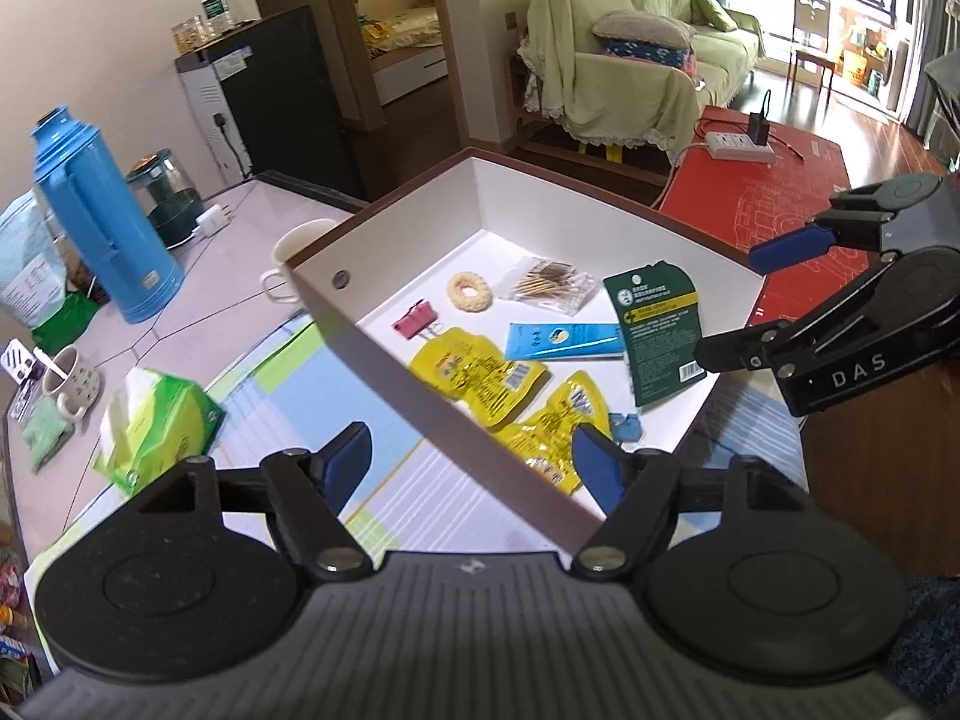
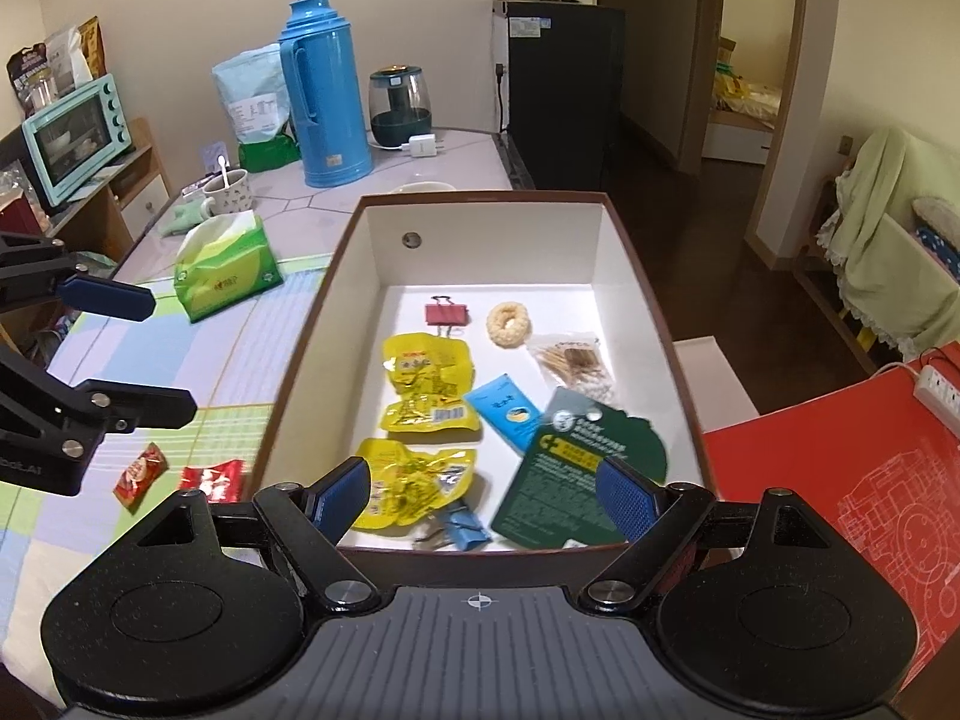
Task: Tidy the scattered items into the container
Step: 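Withdraw both tools from the box toward the red candy packets, then grasp the red-white candy packet with the left tool while the right tool grasps the red candy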
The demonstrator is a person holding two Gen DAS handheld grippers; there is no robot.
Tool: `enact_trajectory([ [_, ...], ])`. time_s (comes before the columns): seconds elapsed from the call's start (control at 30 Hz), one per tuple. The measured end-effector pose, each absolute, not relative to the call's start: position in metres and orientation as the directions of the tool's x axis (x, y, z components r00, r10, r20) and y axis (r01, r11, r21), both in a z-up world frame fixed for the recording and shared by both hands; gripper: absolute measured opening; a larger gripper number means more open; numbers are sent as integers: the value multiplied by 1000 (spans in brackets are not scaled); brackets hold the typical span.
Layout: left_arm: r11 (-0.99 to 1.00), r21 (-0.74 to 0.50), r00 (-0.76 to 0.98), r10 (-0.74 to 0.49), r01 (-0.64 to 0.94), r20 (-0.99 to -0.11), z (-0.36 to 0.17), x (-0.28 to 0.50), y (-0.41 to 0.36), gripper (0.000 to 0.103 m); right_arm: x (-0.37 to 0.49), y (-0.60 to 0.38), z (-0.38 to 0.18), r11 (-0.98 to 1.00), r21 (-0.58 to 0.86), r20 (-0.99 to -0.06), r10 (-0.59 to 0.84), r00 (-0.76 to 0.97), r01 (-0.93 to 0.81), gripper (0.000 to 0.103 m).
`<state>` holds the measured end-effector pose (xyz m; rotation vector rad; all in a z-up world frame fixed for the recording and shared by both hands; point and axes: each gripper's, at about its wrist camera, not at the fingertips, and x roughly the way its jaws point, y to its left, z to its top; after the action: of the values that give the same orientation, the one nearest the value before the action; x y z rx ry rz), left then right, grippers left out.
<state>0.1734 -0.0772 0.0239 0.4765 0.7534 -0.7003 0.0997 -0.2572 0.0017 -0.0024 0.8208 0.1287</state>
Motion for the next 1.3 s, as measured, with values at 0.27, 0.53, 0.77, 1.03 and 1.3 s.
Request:
enact_trajectory([
  [0.27, 724, 122, 538, -377, 679, -754, 21, 168, -22, 73, 94, -218, 3, 987, 55, -722, 143, 677, -150, 85],
  [0.53, 763, 102, 536, -346, 639, -770, 11, 164, 36, 74, 96, -178, -1, 983, 62, -722, 163, 673, -172, 85],
  [0.77, 781, 76, 519, -336, 620, -786, -1, 162, 74, 74, 98, -147, -7, 979, 70, -723, 181, 667, -190, 85],
  [1.03, 797, 39, 487, -329, 603, -809, -19, 165, 100, 74, 99, -129, -12, 980, 72, -732, 178, 658, -185, 85],
  [1.3, 821, -14, 436, -318, 571, -842, -52, 171, 108, 74, 100, -112, -18, 968, 91, -741, 223, 634, -234, 85],
])
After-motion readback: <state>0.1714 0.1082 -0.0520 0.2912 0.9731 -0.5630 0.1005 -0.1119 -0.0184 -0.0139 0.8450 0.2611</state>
